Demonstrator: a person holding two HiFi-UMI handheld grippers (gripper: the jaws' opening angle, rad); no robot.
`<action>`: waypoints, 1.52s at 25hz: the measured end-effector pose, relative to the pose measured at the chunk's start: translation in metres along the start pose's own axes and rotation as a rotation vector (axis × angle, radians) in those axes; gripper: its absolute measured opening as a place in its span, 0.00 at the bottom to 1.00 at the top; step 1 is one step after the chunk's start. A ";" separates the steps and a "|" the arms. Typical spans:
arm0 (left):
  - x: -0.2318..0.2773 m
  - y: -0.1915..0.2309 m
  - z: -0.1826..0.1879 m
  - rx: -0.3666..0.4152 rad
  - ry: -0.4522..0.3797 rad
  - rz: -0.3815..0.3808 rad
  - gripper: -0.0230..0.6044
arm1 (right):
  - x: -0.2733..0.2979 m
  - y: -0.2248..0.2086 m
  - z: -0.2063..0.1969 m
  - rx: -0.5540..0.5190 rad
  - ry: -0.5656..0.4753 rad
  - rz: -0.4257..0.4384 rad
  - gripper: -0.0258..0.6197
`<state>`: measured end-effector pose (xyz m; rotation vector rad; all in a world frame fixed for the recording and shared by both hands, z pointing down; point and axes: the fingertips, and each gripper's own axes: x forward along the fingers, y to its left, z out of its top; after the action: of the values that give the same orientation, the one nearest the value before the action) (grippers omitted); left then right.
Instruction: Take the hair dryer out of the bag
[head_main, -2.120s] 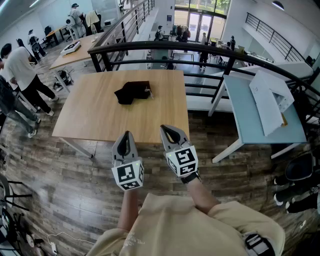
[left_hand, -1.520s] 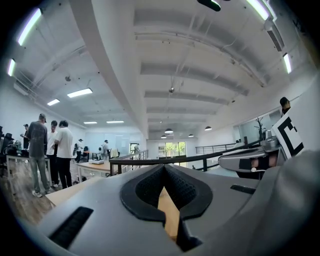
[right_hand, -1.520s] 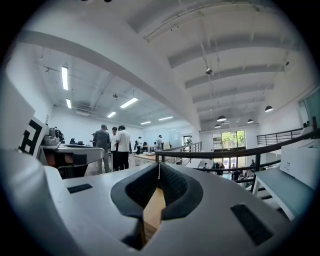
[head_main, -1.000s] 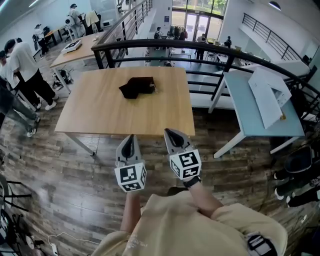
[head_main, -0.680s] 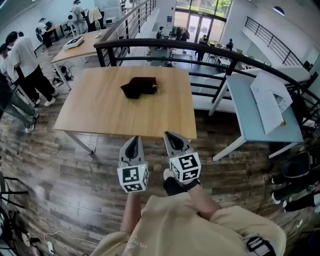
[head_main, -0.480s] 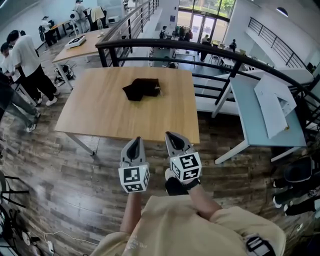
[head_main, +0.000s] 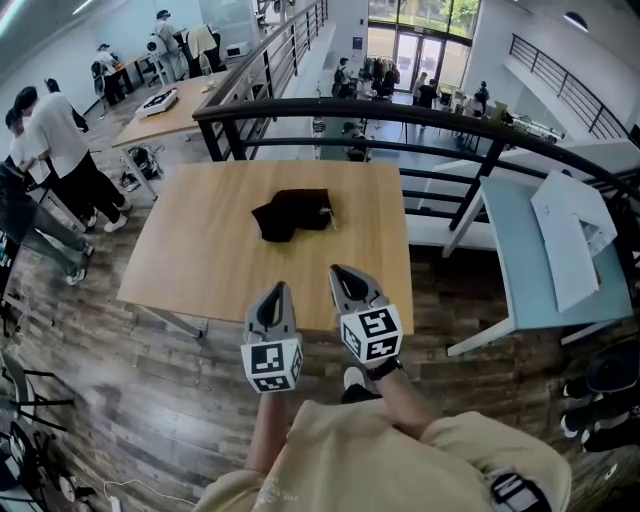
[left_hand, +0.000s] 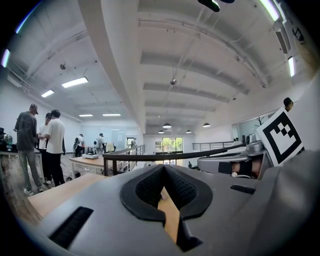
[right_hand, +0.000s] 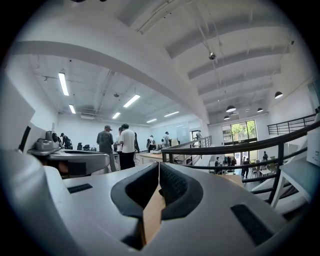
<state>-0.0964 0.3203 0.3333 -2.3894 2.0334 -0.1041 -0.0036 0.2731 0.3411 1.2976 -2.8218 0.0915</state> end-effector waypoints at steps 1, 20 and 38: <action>0.013 0.002 0.001 -0.001 0.002 0.003 0.06 | 0.010 -0.009 0.003 0.001 -0.002 0.002 0.06; 0.222 0.024 -0.031 -0.027 0.092 0.027 0.06 | 0.154 -0.166 -0.049 0.122 0.117 0.021 0.06; 0.381 0.122 -0.114 -0.041 0.334 -0.055 0.06 | 0.318 -0.198 -0.099 0.182 0.264 0.023 0.06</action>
<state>-0.1622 -0.0705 0.4603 -2.6033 2.1107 -0.4980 -0.0595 -0.0892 0.4656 1.1823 -2.6519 0.4918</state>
